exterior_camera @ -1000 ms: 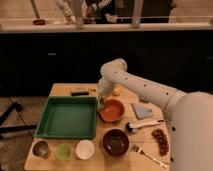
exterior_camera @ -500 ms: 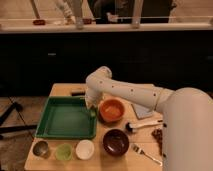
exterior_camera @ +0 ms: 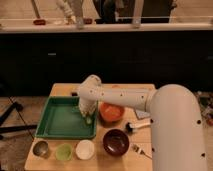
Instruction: Place pepper in tray
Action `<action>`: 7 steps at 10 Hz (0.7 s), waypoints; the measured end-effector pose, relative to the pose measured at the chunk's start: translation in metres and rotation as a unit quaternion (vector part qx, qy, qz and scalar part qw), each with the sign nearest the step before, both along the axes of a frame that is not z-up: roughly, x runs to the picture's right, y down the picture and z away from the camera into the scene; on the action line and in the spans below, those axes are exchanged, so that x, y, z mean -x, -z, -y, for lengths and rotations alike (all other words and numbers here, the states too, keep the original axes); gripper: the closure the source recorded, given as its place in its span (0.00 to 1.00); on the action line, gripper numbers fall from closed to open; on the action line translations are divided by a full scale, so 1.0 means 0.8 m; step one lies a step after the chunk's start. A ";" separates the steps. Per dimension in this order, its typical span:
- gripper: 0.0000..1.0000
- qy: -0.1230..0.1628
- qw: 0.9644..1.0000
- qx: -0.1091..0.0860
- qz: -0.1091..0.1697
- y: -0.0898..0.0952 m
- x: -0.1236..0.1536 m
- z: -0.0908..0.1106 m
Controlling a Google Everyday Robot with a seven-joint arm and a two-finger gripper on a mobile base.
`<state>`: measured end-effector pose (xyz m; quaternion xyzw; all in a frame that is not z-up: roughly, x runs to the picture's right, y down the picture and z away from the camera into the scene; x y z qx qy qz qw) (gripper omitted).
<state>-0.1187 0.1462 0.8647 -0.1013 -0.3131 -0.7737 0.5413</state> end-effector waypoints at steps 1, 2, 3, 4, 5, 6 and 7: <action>1.00 0.005 1.000 0.001 -0.005 -0.005 0.004 -0.005; 1.00 0.007 1.000 0.001 -0.010 -0.010 0.008 -0.006; 1.00 0.007 1.000 0.000 -0.014 -0.013 0.010 -0.004; 1.00 0.008 1.000 -0.001 -0.015 -0.015 0.016 -0.002; 1.00 0.009 1.000 -0.002 -0.015 -0.016 0.022 -0.001; 1.00 0.011 1.000 -0.001 -0.015 -0.016 0.026 -0.001; 1.00 0.013 1.000 -0.001 -0.014 -0.016 0.030 -0.001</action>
